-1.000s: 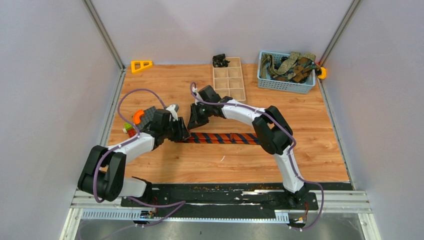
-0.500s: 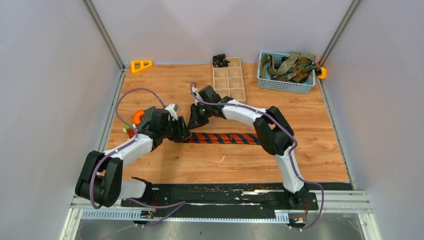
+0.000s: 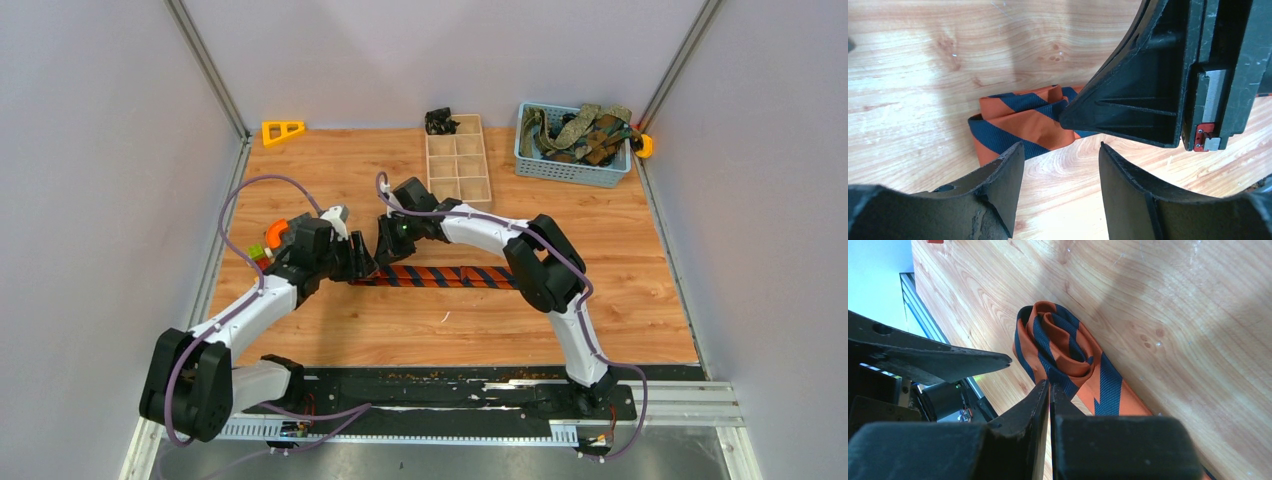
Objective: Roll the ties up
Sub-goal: Roll the tie at the center of the board.
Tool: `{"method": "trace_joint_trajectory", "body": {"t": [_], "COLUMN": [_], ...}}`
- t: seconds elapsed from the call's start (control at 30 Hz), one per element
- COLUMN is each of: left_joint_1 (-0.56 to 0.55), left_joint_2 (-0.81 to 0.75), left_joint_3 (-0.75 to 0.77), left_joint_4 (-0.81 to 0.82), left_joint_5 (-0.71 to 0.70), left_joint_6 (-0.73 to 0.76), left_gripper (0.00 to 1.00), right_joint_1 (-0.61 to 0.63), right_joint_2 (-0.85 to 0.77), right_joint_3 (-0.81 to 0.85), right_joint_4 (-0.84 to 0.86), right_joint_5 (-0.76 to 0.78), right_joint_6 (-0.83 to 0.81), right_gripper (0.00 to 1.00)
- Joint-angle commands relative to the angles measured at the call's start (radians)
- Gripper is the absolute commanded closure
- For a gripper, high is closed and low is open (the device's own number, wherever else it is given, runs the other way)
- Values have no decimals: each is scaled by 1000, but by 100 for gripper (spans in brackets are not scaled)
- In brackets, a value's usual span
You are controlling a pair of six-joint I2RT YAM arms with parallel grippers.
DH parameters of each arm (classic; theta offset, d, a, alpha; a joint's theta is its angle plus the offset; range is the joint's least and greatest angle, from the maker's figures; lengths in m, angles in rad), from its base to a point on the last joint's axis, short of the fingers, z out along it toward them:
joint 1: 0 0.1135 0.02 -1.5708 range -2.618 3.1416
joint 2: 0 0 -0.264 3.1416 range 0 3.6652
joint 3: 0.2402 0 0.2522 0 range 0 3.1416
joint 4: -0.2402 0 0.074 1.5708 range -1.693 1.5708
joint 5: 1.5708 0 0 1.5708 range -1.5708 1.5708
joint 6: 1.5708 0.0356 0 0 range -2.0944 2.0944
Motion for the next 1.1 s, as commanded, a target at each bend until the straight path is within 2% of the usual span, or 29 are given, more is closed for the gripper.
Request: {"method": "trace_joint_trajectory", "body": {"t": [0.0, 0.3, 0.77, 0.9, 1.07], "left_joint_1": [-2, 0, 8, 15, 14], "left_joint_2": [-51, -57, 35, 56, 9], "left_joint_3": [53, 54, 105, 149, 151], "left_joint_4": [-45, -68, -73, -99, -149], "left_joint_5": [-70, -145, -195, -200, -219], "left_joint_6": [28, 40, 59, 63, 67], "left_gripper": [37, 35, 34, 37, 42], "right_joint_1": [6, -1, -3, -3, -3], "right_joint_2": [-24, -9, 28, 4, -16], "right_joint_3": [-5, -39, -32, -30, 13], "right_joint_4": [23, 38, 60, 50, 20], "right_joint_5": [6, 21, 16, 18, 3], "right_joint_6": [-18, -22, -21, -29, -41], "right_gripper": [94, 94, 94, 94, 94]}}
